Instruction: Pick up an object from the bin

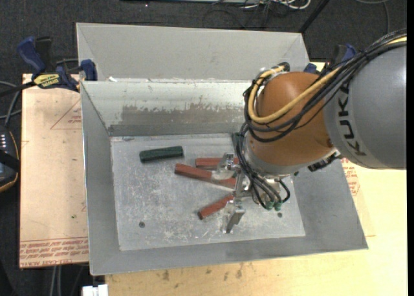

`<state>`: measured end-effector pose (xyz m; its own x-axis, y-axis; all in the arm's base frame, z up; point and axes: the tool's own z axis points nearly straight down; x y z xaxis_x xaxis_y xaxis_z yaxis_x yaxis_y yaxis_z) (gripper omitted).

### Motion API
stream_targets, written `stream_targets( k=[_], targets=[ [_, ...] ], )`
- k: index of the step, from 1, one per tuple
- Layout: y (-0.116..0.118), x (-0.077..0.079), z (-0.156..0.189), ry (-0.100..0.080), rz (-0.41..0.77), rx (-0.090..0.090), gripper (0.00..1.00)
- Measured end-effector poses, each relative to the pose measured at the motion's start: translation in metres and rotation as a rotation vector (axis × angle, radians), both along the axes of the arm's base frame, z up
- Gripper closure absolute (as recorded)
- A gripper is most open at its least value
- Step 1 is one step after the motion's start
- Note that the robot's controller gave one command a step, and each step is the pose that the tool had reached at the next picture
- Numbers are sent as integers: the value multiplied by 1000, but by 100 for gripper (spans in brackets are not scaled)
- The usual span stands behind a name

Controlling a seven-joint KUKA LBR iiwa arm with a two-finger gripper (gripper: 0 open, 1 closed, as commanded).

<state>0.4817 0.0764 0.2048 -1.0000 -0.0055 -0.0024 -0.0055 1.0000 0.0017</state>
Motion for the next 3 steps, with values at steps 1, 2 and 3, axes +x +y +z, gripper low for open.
stream_targets(
  k=[1, 2, 3],
  targets=[
    [-18, 41, -7, 7, 194, -1, 0],
    [-8, 39, -118, -4, 118, -2, 100],
    [-9, 39, -118, -5, 118, -2, 100]
  ],
)
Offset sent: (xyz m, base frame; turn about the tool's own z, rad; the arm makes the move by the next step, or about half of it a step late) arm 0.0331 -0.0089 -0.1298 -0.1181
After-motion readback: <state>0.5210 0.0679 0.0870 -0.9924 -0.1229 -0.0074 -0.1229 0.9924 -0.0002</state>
